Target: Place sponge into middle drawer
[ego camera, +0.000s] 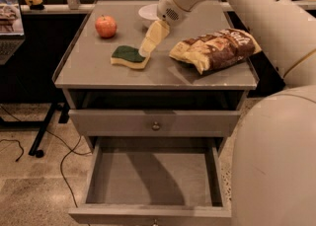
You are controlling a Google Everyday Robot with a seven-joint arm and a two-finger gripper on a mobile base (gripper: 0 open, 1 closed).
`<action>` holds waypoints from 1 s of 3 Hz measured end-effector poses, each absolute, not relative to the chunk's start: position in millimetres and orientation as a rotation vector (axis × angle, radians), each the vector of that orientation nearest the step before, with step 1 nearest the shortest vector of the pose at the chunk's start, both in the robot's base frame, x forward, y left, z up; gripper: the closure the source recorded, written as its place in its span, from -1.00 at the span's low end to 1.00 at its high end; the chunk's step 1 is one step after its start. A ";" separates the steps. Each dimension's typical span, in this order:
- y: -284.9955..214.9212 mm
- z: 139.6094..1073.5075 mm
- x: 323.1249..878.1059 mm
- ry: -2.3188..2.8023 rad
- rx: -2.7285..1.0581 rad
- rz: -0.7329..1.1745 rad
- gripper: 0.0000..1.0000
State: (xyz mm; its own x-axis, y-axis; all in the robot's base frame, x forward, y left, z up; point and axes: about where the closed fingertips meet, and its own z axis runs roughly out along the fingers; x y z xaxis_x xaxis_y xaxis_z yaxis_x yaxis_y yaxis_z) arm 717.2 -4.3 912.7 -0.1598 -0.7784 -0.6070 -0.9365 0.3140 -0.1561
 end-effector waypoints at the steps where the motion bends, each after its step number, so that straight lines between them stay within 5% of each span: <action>1: -7.2 896.8 713.9 2.026 -1.473 0.354 -1.00; 3: -1.0 870.6 706.9 2.067 -1.420 0.393 -1.00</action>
Offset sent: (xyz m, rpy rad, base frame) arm -0.0159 -0.0069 -0.0464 0.0407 0.0531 -0.1382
